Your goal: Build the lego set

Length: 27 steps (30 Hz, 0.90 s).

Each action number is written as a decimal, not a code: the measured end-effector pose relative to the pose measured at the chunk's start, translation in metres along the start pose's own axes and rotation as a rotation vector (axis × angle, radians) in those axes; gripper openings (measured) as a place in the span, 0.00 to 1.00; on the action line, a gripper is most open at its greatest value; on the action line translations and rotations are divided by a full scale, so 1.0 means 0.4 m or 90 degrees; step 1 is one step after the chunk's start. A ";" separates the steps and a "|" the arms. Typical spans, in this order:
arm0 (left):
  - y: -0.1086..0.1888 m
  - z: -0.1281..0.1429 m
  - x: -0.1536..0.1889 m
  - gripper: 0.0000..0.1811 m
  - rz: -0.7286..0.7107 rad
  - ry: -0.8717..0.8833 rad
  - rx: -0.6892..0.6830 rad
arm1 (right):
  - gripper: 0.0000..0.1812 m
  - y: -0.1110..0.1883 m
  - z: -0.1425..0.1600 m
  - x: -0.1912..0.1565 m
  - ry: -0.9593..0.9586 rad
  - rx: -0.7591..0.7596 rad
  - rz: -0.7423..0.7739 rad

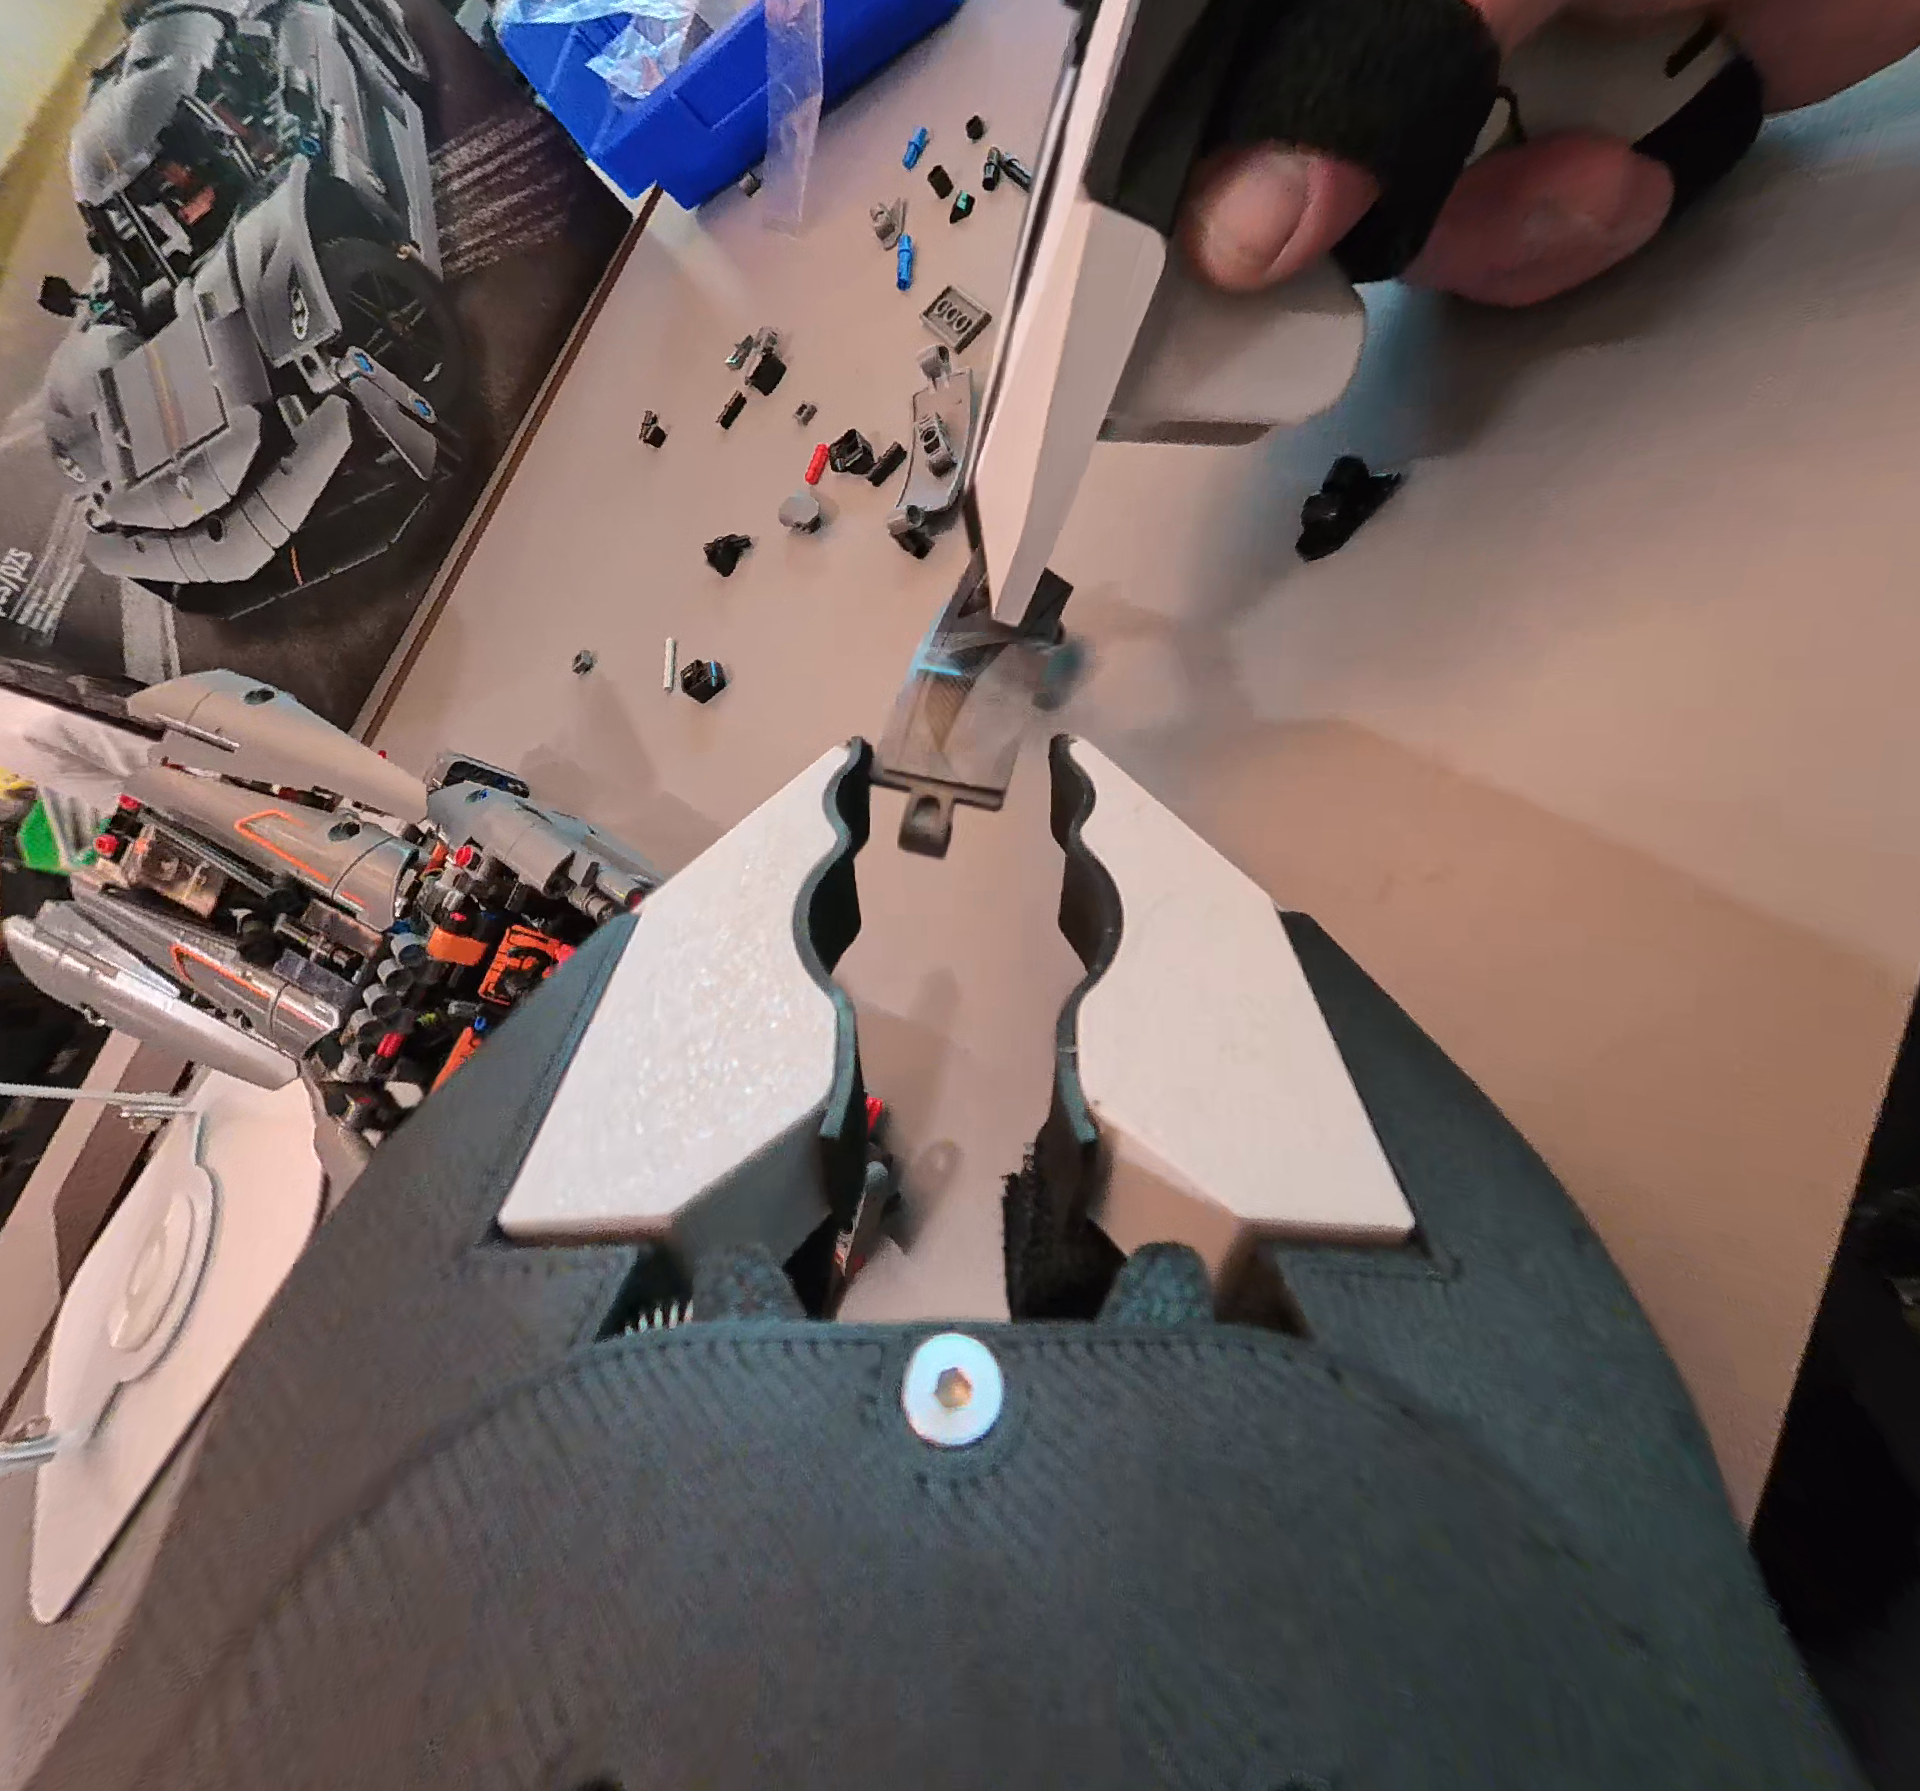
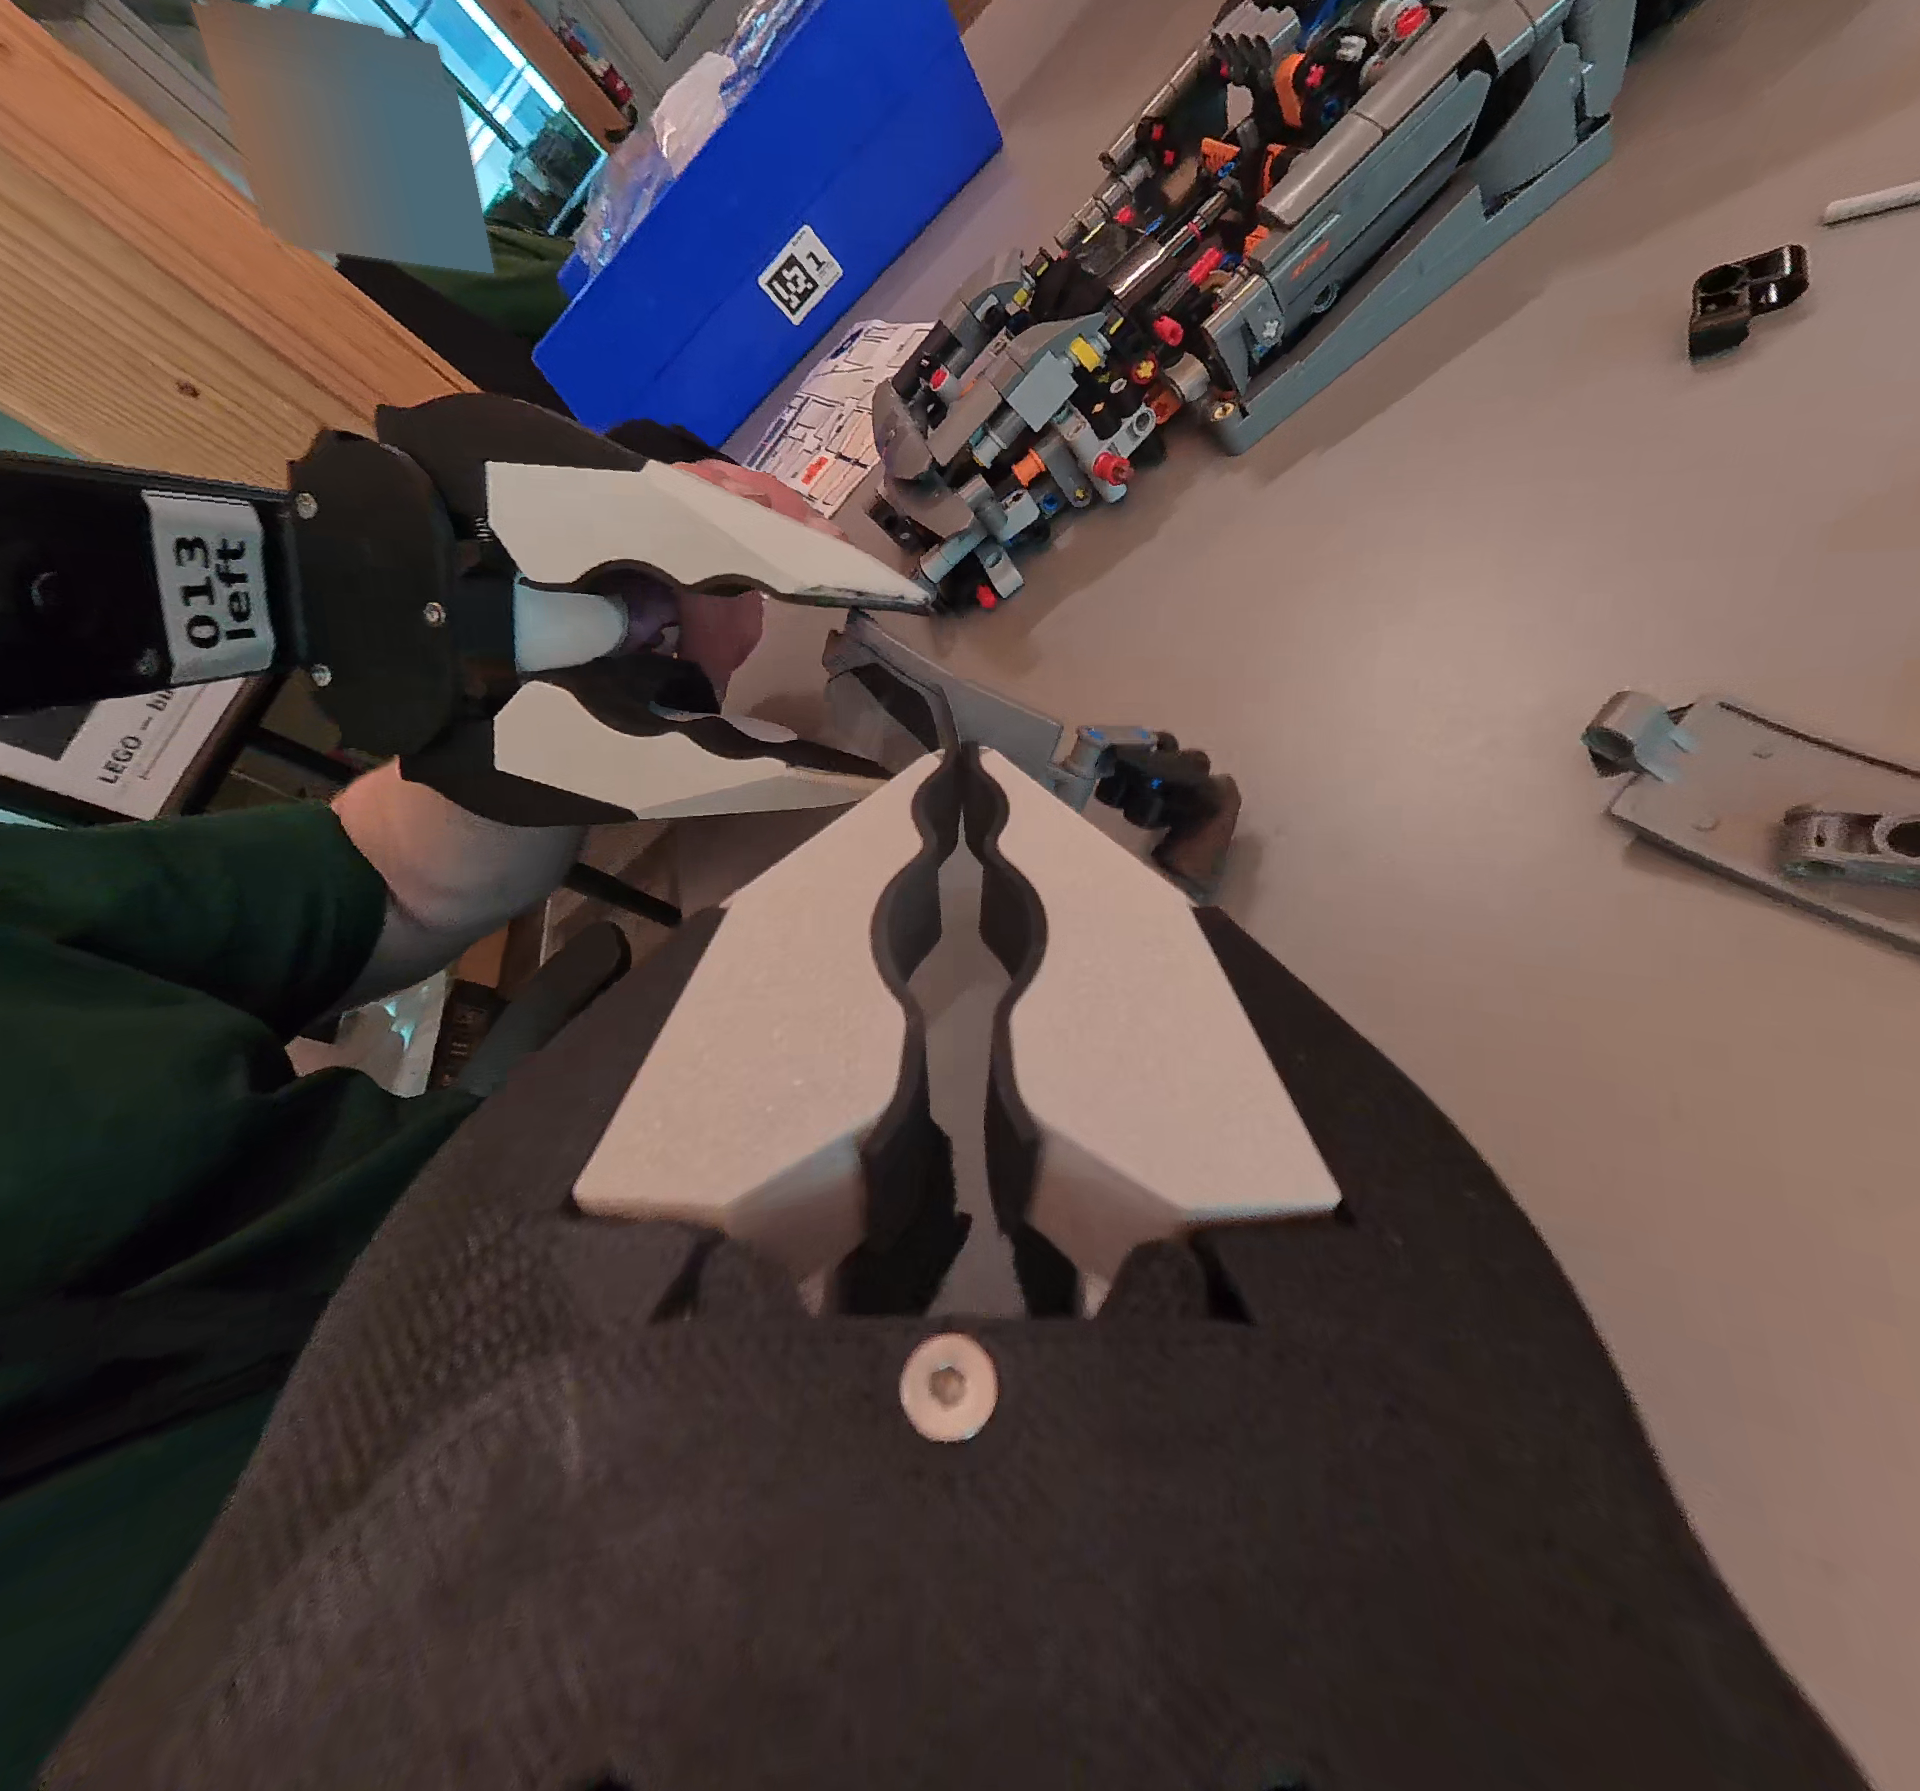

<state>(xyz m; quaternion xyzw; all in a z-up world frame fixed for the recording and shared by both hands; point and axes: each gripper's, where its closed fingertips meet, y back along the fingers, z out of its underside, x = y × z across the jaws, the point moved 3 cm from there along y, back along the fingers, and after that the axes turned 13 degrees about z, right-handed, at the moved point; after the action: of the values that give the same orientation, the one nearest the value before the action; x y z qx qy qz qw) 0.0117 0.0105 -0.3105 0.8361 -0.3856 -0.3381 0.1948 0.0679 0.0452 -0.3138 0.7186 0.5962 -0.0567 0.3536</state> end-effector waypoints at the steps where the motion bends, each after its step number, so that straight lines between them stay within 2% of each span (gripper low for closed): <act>1: 0.001 0.001 -0.002 0.18 0.001 0.010 0.008 | 0.00 0.003 -0.002 -0.001 -0.004 0.003 -0.008; 15: 0.017 -0.062 -0.029 0.18 0.079 0.144 0.209 | 0.00 0.063 -0.039 -0.019 -0.069 0.079 -0.149; 19: 0.019 -0.079 -0.029 0.18 0.116 0.213 0.264 | 0.00 0.078 -0.047 -0.021 -0.073 0.104 -0.166; 27: 0.027 -0.111 -0.030 0.11 0.185 0.310 0.357 | 0.00 0.094 -0.054 -0.024 -0.071 0.131 -0.182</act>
<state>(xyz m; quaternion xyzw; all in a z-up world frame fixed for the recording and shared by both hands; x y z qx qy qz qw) 0.0320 0.0158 -0.2684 0.8495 -0.5195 0.0194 0.0902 0.0915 0.0484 -0.2764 0.6547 0.6626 -0.2071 0.2990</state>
